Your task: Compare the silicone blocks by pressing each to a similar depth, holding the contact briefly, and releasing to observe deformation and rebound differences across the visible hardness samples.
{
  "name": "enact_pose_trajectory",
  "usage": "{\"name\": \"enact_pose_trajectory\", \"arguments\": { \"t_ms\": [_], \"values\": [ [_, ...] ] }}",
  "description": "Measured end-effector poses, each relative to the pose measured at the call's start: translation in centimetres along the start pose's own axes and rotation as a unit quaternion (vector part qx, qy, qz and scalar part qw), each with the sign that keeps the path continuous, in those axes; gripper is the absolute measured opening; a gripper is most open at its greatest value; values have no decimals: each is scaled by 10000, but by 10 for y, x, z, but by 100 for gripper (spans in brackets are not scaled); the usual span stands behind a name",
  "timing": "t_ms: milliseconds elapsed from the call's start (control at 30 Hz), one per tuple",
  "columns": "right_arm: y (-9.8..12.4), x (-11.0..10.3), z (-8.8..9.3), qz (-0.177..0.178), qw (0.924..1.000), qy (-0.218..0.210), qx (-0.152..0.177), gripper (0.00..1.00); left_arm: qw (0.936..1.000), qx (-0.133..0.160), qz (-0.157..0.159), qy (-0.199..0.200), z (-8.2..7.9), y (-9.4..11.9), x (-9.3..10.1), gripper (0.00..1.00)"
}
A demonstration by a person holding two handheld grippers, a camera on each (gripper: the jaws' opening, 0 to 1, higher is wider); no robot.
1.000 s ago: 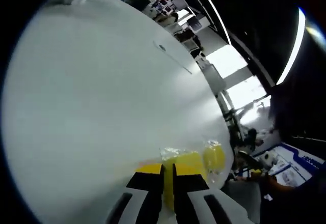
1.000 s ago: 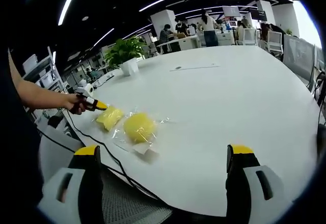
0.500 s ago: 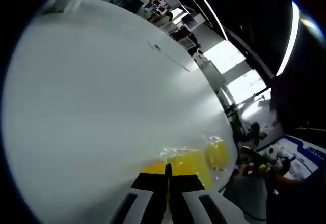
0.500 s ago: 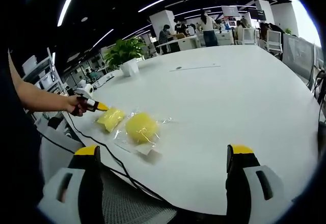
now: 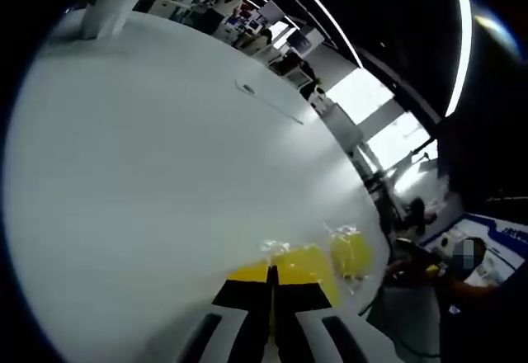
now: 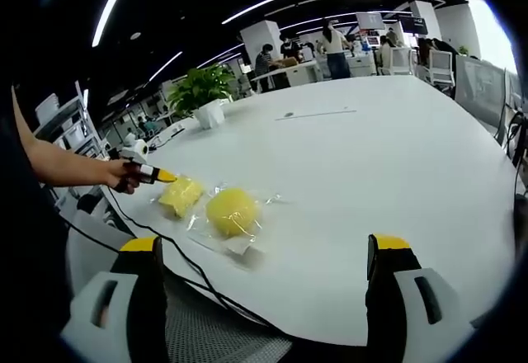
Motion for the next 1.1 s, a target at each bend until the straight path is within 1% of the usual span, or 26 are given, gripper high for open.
{"name": "enact_pose_trajectory", "arguments": {
  "t_ms": [33,67,100,133,233,267,367,467,500,567,700,767,900,967,1033,1100],
  "values": [
    [0,0,-1,-7,10000,15,4,96,10000,43,1,45,-1,1,0,0],
    [-1,0,-1,-10,10000,30,7,96,9997,161,-8,176,-1,2,2,0],
    [-1,0,-3,-13,10000,33,8,96,9996,267,-9,63,-3,4,4,0],
    [-2,0,-4,-22,10000,31,20,96,9990,413,49,-177,-8,5,6,0],
    [-3,0,-7,-42,10000,46,45,96,9987,440,140,-228,-9,9,16,0],
    [-4,0,-8,-60,10000,49,52,96,9984,474,178,-262,-11,11,22,0],
    [-5,-1,-9,-88,9999,76,49,96,9970,627,225,-394,-18,16,31,0],
    [-6,-4,-9,-129,9999,81,53,96,9941,868,258,-594,-27,21,40,0],
    [-6,-4,-9,-143,9998,93,49,96,9916,961,274,-827,-31,24,45,0],
    [-6,-6,-9,-170,9998,104,65,96,9892,1040,285,-992,-34,29,54,0],
    [-5,-5,-12,-187,9997,123,96,96,9846,1175,302,-1259,-38,36,67,0],
    [-5,-5,-13,-199,9996,135,113,96,9835,1212,352,-1296,-39,38,72,0],
    [-4,-5,-15,-229,9995,164,148,96,9823,1236,246,-1386,-42,42,72,0],
    [-4,-5,-15,-241,9994,164,159,96,9811,1307,225,-1411,-46,45,75,0],
    [-3,-5,-15,-256,9994,191,162,96,9799,1386,237,-1418,-50,48,81,0],
    [-2,-4,-15,-267,9993,207,169,96,9800,1463,206,-1336,-56,50,84,0]
  ]
}}
Point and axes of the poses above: the point that each gripper's makers call its tool centre point, and the gripper's own axes: y roughly backward along the fingers, x roughly to its right, z roughly out of its underside, the point moved 3 cm from there along y, roughly backward along the fingers, and after that the axes turned 11 degrees about z, right-handed, at the moved point
